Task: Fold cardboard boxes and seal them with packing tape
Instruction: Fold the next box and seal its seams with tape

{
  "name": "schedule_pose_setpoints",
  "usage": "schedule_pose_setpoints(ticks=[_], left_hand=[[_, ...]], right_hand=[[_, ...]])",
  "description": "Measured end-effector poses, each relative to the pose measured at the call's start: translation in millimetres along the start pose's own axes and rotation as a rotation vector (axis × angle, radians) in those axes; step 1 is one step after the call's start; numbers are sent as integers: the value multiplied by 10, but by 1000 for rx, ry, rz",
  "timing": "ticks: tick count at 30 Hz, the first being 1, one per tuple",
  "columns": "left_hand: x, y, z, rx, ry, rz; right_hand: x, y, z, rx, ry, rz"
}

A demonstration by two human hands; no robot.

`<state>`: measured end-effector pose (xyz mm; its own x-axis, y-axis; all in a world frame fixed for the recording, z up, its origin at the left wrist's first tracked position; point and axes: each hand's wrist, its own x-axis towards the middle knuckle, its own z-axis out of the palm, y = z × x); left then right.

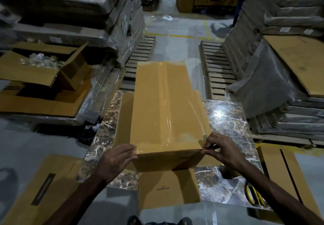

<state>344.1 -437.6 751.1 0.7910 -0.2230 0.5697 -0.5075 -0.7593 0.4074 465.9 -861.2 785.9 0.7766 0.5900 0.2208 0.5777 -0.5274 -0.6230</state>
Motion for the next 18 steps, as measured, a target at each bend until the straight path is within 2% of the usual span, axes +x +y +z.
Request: schedule_pose_setpoints(ticks=[3,5,7,10,12,16,18], left_hand=[[-15,49,-27,-17,19,-27],[-13,122,-68,-35,12,-110],[36,199,-105,-97,22,-315],[244,201,-84,-326,80,-762],[490,104,-32,-476,119,-981],[1015,-123,118,-683,66,-1213],[1184,-250,201,-758,-6,-1282]], right_hand=[[8,-13,-9,12,-29,32],[3,-39,-23,68,-38,89],[11,-110,-51,198,-1,199],[164,-241,-64,318,232,353],[404,-271,-37,318,315,472],[983,-212,123,399,147,820],[1211,-231,192,420,82,891]])
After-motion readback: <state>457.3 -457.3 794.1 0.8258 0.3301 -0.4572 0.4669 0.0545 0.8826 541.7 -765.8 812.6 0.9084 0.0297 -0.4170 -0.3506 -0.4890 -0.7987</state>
